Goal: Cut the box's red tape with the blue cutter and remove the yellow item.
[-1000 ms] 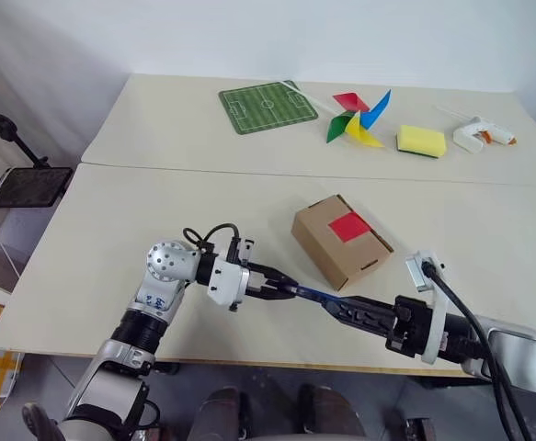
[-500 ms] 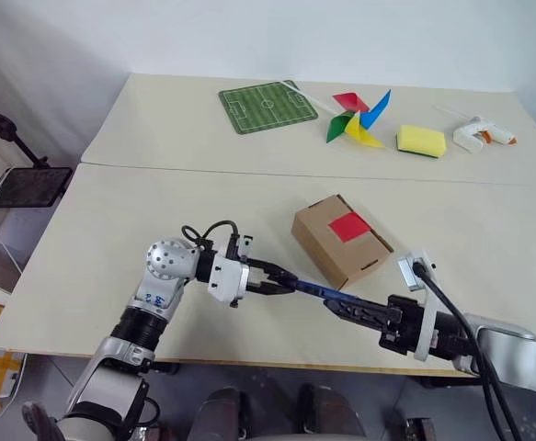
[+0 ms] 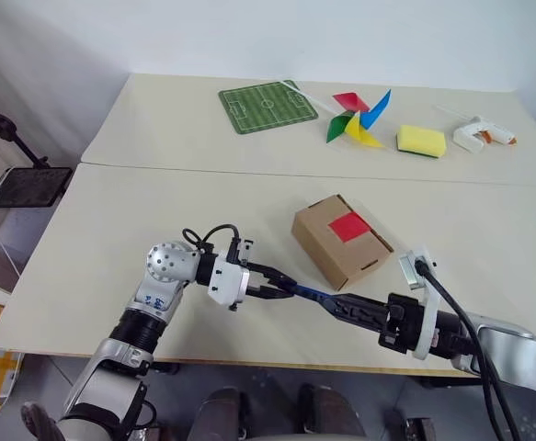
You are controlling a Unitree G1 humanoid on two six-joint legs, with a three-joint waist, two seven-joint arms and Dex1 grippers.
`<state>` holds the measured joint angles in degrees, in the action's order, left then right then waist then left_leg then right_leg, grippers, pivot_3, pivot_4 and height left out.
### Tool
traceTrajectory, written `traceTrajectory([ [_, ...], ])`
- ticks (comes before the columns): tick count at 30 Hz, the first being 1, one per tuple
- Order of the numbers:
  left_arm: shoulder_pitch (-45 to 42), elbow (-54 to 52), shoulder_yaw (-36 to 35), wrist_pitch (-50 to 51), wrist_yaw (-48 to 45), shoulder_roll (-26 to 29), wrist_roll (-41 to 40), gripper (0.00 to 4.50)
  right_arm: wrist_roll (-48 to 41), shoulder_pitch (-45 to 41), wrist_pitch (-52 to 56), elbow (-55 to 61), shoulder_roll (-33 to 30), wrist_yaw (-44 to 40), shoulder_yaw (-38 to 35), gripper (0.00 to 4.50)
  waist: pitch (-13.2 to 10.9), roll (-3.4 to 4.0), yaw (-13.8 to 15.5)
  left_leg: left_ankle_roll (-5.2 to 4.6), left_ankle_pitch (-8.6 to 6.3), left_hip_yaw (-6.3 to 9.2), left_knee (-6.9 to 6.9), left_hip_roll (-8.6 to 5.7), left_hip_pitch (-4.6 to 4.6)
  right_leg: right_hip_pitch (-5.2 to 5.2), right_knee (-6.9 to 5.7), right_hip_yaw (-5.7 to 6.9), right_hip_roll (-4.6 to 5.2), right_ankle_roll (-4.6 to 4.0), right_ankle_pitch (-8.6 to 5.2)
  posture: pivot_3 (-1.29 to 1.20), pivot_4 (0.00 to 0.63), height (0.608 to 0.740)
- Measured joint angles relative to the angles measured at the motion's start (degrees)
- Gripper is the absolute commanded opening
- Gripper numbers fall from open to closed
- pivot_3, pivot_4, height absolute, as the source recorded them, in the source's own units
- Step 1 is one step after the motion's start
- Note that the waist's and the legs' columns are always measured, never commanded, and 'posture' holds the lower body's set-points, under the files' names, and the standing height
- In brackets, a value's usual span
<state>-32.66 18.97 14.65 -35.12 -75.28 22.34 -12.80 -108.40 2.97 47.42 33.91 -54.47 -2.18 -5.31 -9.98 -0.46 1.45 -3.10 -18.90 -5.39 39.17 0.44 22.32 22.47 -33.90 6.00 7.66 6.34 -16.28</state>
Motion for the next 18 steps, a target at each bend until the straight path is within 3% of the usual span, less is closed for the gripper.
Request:
traceTrajectory([
  [3,0.0,0.0,0.02,-0.01,0.01,0.0,0.0,0.71,0.42,0.17,0.13,0.0,0.0,-0.14,-0.15,2.68,0.0,0.0,-0.01,0.0,0.0,0.0,0.0,0.0,0.0,0.0,0.0,0.0,0.0,0.0,0.0,0.0,0.15,0.74],
  [6,0.0,0.0,0.05,-0.02,0.07,-0.02,0.01,0.71,0.97,0.36,0.16,-0.14,0.0,-0.14,-0.15,2.11,0.0,0.0,-0.01,0.0,0.0,0.0,0.0,0.0,0.0,0.0,0.02,0.0,0.01,0.0,0.0,0.0,0.15,0.74],
  [12,0.05,-0.05,0.16,-0.15,0.13,-0.03,0.03,0.71,1.43,1.02,0.18,-0.52,0.02,-0.37,-0.2,0.18,0.0,0.0,-0.01,0.0,0.0,0.01,0.0,0.0,0.0,0.0,0.03,0.0,0.01,0.0,0.0,0.0,0.15,0.74],
  [18,0.1,-0.07,0.24,0.14,0.11,-0.02,-0.01,0.71,1.43,1.08,0.16,-0.52,0.08,-0.28,-0.2,0.16,0.0,0.0,-0.01,0.0,0.0,0.01,0.0,0.0,0.0,0.01,0.03,0.0,0.02,0.0,0.0,0.0,0.15,0.74],
])
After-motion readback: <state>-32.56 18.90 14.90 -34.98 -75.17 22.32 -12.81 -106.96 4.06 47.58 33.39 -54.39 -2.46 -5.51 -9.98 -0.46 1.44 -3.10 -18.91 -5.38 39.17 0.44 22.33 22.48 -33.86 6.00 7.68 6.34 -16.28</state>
